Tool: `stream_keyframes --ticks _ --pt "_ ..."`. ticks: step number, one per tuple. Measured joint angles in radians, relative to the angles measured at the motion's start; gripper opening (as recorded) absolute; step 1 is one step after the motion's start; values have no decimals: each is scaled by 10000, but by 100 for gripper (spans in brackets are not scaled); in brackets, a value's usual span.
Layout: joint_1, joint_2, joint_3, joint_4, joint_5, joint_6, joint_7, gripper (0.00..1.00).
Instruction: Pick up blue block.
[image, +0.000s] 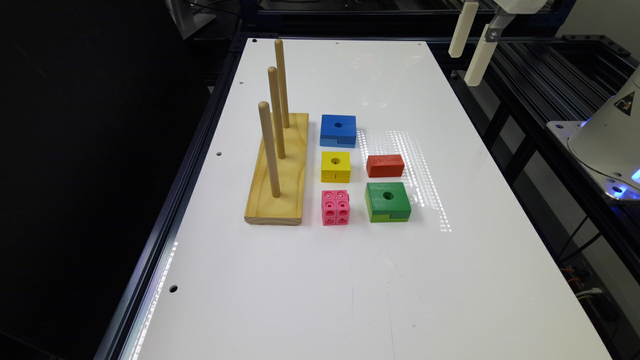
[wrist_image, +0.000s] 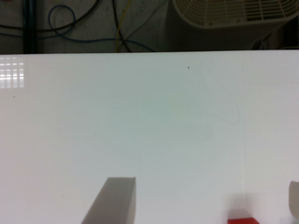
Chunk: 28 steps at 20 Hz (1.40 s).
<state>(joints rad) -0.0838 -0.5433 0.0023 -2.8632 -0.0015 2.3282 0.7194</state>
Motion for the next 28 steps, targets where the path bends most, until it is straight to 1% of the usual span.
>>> stream_keyframes --ticks 4,6,11,17,18,20,25,27,28 --pt "-205 0 -2 55 -11 4 -169 100" --pt "-256 0 -1 60 -11 10 -206 100" --pt "-314 4 -1 99 -12 35 -244 100" --pt "-314 138 0 332 -12 43 -244 100" --pt "-314 265 0 456 -12 68 -244 100" --pt "-313 445 0 599 -12 128 -244 100" --pt "-313 1274 2 1055 -12 557 -245 100" --pt "-312 1498 3 1180 -12 650 -245 100" --pt "-311 1663 6 1295 -12 727 -245 100"
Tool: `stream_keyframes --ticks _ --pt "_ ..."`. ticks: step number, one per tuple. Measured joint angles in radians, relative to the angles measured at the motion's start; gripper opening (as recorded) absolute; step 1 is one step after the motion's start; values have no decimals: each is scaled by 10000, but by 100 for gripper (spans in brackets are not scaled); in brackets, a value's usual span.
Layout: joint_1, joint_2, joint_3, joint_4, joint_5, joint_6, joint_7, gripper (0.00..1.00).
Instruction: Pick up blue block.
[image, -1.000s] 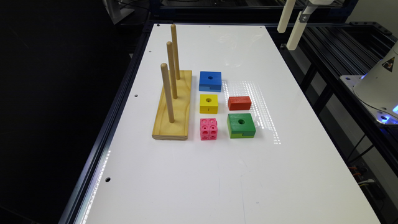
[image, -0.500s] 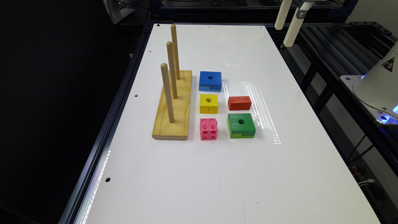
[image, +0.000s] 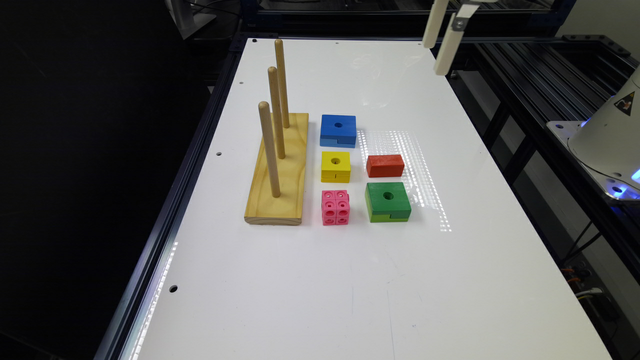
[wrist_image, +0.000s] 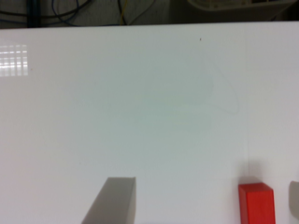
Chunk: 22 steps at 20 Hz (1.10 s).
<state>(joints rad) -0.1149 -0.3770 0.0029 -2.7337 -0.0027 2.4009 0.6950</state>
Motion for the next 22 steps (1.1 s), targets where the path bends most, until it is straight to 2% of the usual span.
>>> stream_keyframes --ticks 7,14,16,22 --pt "3 1096 13 979 0 89 0 100" --pt "-15 1526 6 1387 -6 97 -4 100" --pt "-60 1646 0 1573 -8 96 -43 100" --pt "-291 2499 -4 2480 -9 96 -262 100"
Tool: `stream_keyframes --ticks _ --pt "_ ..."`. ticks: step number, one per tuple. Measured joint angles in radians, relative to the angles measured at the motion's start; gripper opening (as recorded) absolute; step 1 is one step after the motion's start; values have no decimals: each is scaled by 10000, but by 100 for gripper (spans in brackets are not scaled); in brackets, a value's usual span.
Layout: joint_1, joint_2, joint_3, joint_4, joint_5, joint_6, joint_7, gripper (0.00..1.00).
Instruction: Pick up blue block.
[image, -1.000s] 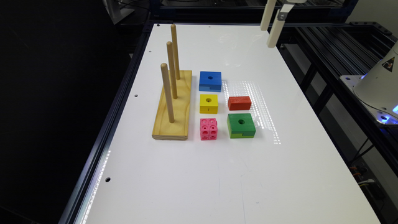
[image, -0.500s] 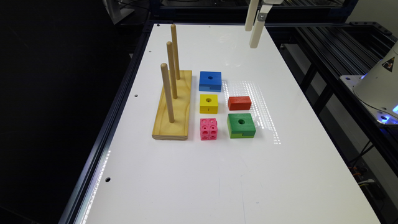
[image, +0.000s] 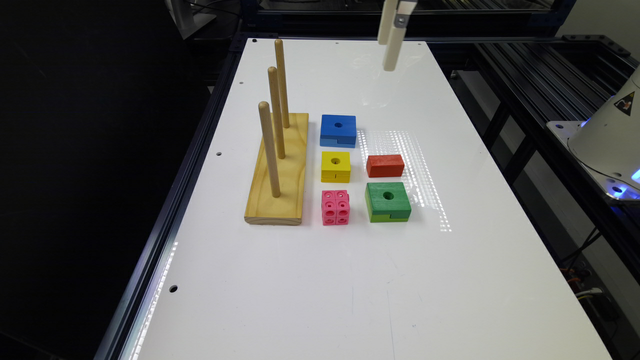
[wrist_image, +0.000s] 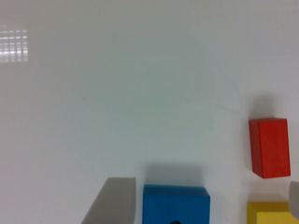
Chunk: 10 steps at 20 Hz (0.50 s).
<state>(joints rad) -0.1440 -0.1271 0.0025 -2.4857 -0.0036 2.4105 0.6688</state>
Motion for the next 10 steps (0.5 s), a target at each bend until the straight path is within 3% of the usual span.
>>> stream_keyframes --ticks 5,10 --pt "-76 671 0 577 0 0 -68 100" --pt "-77 755 2 649 0 -1 -68 100"
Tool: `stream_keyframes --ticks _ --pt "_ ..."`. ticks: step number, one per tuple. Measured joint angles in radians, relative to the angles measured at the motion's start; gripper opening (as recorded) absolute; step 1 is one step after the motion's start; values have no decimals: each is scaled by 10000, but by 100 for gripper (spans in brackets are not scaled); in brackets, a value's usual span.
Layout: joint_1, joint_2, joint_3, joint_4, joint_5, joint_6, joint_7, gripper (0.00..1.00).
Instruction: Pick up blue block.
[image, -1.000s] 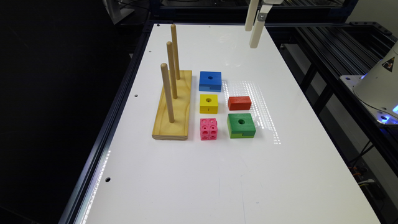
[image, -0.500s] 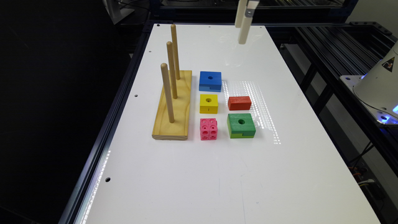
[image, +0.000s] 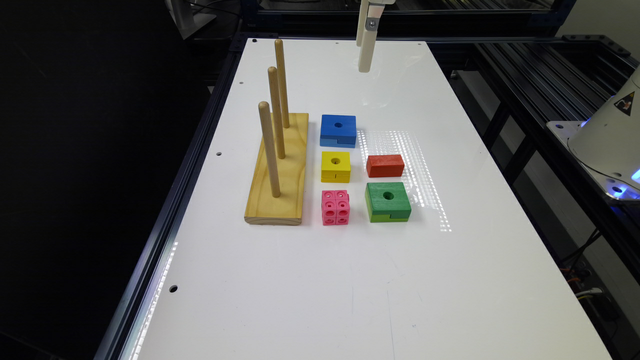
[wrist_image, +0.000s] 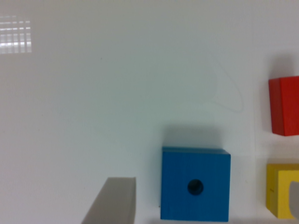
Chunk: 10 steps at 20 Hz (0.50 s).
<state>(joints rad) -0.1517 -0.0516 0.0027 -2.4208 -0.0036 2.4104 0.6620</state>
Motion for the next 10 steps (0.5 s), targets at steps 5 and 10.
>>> stream_keyframes --ticks 5,10 --pt "0 15 0 -2 0 -2 0 100" --pt "-1 329 1 -12 0 138 0 100"
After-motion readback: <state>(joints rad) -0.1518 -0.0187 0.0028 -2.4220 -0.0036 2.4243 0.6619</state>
